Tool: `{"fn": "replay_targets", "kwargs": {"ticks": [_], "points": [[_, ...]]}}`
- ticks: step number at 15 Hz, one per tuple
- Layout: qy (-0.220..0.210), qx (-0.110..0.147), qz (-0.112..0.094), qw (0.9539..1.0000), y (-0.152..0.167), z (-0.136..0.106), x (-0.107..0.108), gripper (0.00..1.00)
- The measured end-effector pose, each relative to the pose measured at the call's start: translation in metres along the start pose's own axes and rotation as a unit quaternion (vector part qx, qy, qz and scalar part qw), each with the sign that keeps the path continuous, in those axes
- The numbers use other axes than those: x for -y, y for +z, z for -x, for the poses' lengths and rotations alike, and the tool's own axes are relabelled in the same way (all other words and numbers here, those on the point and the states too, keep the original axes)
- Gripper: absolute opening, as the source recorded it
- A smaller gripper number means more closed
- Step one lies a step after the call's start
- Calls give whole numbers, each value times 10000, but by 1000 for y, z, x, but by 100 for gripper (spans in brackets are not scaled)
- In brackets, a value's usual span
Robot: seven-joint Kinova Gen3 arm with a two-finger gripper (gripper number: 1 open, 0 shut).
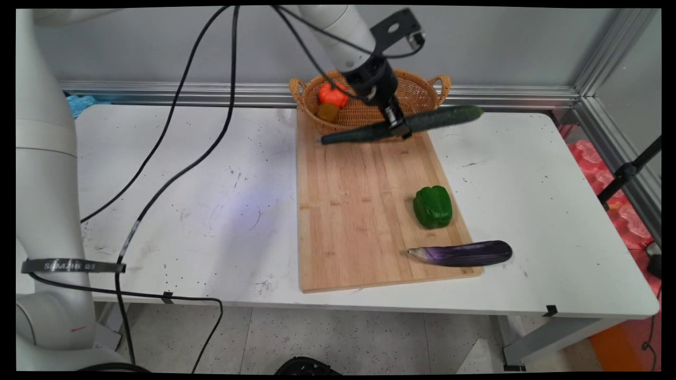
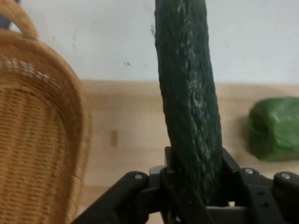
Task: Place the picked object on the cutting board
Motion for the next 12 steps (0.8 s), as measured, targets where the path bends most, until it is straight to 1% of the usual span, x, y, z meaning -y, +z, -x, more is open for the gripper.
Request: {"fn": "replay_targets", "kwargs": {"ticks": [3,7,10,12], "points": [[-49,85,60,9999,3,21,-15,0],[-73,160,84,9998,12,48,-29,0],[-55,149,77,9998,21,64,-35,0],[-40,125,68,9999,26,70,-38,0]]}}
